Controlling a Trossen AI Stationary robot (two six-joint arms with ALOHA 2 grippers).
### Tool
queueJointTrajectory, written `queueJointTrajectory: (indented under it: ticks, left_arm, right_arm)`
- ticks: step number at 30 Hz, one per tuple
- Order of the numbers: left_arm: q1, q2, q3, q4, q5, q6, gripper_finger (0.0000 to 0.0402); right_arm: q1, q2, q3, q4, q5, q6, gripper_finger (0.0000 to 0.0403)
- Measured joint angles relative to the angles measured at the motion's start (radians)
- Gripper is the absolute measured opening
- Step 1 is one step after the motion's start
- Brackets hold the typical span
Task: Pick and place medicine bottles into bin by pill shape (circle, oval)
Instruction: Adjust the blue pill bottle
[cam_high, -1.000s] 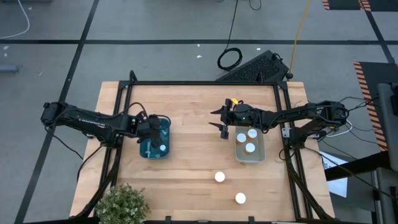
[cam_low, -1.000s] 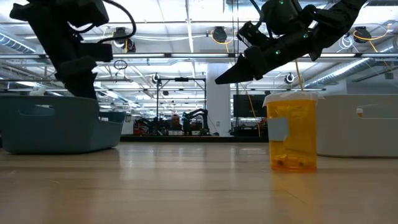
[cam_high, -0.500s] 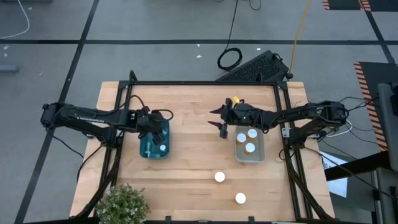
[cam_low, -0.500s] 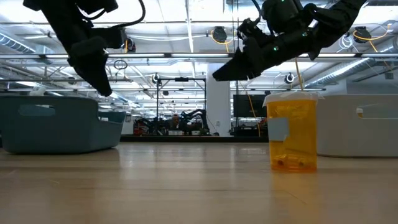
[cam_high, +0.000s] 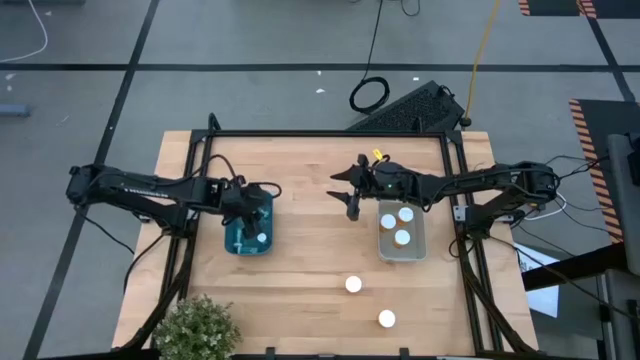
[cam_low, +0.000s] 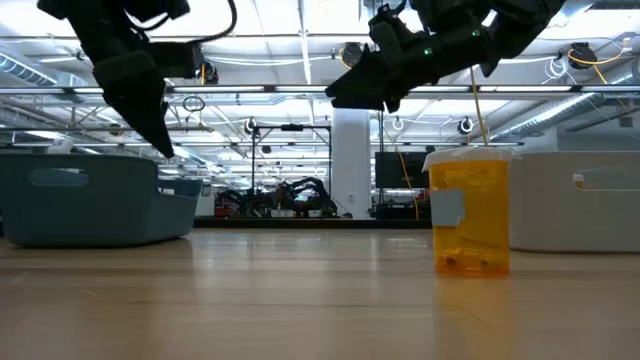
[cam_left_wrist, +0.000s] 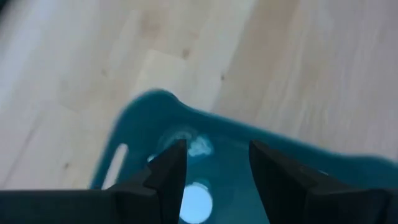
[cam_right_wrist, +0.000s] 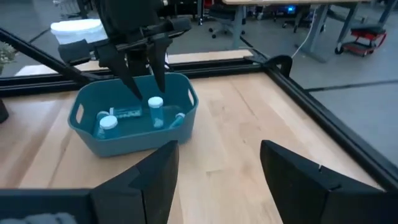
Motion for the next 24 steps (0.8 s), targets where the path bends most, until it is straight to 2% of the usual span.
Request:
queueJointTrajectory:
  ticks: [7, 18, 24]
  left_arm:
    - [0.061, 0.113, 0.025, -0.016, 0.086, 0.217, 0.0177]
    - [0.082, 0.383, 0.25, -0.185, 0.084, 0.509, 0.0177]
    - [0.082, 0.467, 0.275, -0.23, 0.086, 0.605, 0.0177]
  right_arm:
    - [0.0, 0.0, 0.0, -0.052, 0.0, -0.009, 0.0219]
    - [0.0, 0.0, -0.001, -0.147, -0.001, -0.142, 0.0219]
    - [0.0, 0.0, -0.001, -0.184, -0.002, -0.173, 0.0219]
